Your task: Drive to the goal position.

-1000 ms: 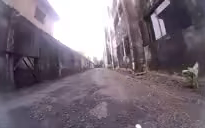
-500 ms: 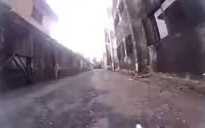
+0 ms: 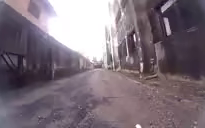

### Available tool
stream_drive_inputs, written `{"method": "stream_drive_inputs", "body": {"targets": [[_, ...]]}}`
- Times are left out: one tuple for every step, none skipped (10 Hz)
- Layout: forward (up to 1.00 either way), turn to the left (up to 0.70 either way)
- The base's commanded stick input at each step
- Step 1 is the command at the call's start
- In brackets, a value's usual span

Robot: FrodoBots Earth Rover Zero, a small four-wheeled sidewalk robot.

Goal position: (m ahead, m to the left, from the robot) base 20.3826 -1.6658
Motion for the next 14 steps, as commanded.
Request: {"method": "stream_drive_inputs", "body": {"targets": [[1.00,0.01],[1.00,0.01],[1.00,0.01],[1.00,0.01],[1.00,0.01],[1.00,0.01],[1.00,0.01],[1.00,0.01],[1.00,0.01],[1.00,0.01],[1.00,0.01],[1.00,0.01],[1.00,0.01],[1.00,0.01]]}}
